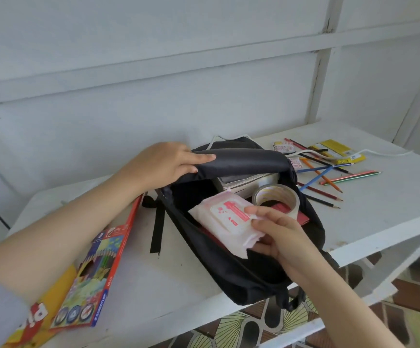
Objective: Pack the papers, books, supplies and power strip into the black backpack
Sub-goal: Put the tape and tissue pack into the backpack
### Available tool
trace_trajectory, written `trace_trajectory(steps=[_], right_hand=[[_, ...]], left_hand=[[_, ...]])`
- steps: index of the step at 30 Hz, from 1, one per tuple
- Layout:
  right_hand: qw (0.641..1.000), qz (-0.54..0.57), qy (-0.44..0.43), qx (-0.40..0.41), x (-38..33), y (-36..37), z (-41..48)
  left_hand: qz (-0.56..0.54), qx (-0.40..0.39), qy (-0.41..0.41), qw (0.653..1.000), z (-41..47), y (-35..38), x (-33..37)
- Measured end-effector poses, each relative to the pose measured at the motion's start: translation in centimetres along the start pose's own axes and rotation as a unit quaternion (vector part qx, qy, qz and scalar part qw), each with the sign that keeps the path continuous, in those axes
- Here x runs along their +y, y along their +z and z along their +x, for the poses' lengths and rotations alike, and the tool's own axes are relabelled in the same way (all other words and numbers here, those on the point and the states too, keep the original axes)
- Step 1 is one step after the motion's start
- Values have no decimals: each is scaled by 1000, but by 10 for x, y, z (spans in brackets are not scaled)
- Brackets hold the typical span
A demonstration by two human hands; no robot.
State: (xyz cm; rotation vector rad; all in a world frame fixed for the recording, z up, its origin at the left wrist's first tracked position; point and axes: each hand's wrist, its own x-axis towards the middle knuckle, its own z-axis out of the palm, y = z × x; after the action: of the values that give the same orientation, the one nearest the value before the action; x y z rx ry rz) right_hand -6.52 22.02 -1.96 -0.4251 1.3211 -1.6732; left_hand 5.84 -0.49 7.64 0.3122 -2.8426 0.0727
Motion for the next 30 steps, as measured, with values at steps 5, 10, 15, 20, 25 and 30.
trace_trajectory(steps=[5,10,15,20,25,30], right_hand=[[999,-26,-24,-6,-4,30,31],[989,-45,21,-138,-4,46,58],[950,-289,-45,-109,-4,48,77],[805,-562,-185,-42,-6,53,91],[725,-662,-188,-34,-7,56,93],[581,-767,-270,37,-6,69,109]], left_hand=[[43,51,37,997,5,-6,3],[64,87,57,993,4,-6,5],[66,96,56,992,3,-8,1],[70,96,52,992,5,-11,-4],[63,78,39,994,8,-13,-7],[45,76,24,996,10,-12,-7]])
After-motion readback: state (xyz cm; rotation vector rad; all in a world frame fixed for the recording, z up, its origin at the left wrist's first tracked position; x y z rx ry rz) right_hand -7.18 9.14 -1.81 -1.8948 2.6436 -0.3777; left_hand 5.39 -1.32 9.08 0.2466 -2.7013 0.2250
